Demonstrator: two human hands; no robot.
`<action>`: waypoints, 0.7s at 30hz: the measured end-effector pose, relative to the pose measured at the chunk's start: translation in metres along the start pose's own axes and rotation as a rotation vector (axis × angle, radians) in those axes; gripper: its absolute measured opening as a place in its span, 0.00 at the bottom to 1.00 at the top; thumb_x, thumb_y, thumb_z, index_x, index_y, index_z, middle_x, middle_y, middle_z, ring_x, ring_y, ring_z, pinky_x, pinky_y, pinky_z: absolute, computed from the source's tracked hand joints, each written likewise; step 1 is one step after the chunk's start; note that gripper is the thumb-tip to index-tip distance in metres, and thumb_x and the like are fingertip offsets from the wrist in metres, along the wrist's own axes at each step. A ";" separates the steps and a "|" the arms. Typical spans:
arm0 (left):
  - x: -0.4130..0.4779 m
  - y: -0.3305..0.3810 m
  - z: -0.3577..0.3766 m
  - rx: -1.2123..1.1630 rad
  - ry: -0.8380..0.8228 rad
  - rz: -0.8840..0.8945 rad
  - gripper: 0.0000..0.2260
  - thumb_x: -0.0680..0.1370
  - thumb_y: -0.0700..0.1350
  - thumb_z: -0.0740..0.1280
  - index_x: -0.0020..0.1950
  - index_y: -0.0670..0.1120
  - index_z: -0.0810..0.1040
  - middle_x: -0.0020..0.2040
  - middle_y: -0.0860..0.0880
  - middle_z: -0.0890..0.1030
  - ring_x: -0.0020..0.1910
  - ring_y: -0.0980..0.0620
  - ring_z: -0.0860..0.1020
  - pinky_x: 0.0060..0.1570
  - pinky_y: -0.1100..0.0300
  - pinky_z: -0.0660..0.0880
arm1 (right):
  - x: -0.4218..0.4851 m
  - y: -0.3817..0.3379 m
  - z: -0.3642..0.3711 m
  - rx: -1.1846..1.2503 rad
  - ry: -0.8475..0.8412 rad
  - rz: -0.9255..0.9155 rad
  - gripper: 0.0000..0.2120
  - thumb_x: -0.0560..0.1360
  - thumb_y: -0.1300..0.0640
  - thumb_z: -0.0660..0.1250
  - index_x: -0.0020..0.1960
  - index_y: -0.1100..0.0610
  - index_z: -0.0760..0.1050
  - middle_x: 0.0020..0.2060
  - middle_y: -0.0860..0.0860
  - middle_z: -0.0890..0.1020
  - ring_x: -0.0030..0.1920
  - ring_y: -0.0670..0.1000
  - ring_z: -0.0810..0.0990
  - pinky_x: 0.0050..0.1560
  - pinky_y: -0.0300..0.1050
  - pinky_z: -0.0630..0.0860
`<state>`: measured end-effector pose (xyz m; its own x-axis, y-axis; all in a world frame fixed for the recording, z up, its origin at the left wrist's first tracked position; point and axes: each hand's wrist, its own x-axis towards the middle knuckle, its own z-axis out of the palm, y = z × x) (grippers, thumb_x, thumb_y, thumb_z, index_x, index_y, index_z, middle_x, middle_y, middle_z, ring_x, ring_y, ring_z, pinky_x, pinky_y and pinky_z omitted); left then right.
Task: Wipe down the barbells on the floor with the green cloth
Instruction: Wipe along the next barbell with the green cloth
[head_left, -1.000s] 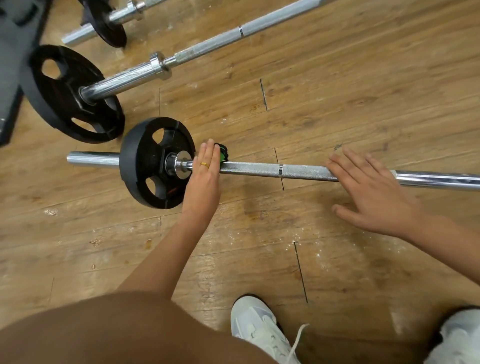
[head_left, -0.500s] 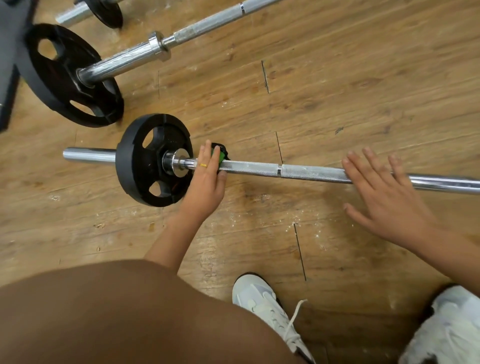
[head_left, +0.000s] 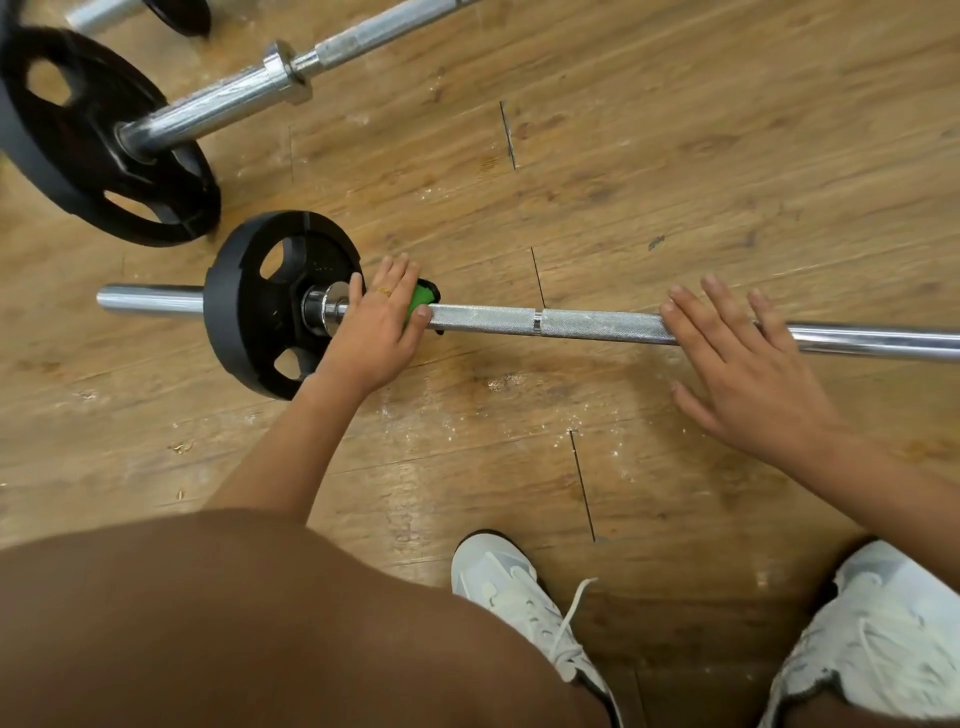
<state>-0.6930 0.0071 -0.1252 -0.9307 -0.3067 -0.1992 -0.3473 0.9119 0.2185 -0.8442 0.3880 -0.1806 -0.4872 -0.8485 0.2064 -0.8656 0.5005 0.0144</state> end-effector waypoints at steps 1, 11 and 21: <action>0.002 0.001 0.000 -0.008 0.003 0.009 0.25 0.87 0.50 0.54 0.81 0.40 0.58 0.81 0.41 0.58 0.81 0.44 0.52 0.78 0.45 0.44 | 0.000 0.001 0.001 -0.008 0.005 -0.009 0.37 0.77 0.47 0.58 0.81 0.61 0.55 0.80 0.57 0.57 0.81 0.58 0.51 0.79 0.61 0.49; 0.010 0.010 -0.002 0.001 0.111 0.026 0.14 0.85 0.42 0.59 0.67 0.38 0.76 0.53 0.38 0.81 0.50 0.37 0.77 0.49 0.50 0.67 | 0.002 0.017 0.016 -0.127 0.070 -0.091 0.35 0.79 0.47 0.57 0.81 0.60 0.51 0.81 0.56 0.53 0.81 0.58 0.51 0.80 0.57 0.47; -0.019 0.022 0.011 -0.065 0.152 -0.066 0.16 0.83 0.45 0.56 0.63 0.38 0.78 0.51 0.40 0.81 0.49 0.39 0.77 0.54 0.43 0.71 | -0.005 0.015 0.014 -0.159 0.088 -0.126 0.34 0.80 0.47 0.56 0.81 0.59 0.52 0.81 0.56 0.54 0.80 0.59 0.52 0.79 0.59 0.50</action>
<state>-0.6821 0.0362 -0.1271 -0.9106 -0.4074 -0.0696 -0.4103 0.8704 0.2721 -0.8567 0.3975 -0.1952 -0.3582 -0.8914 0.2778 -0.8867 0.4180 0.1979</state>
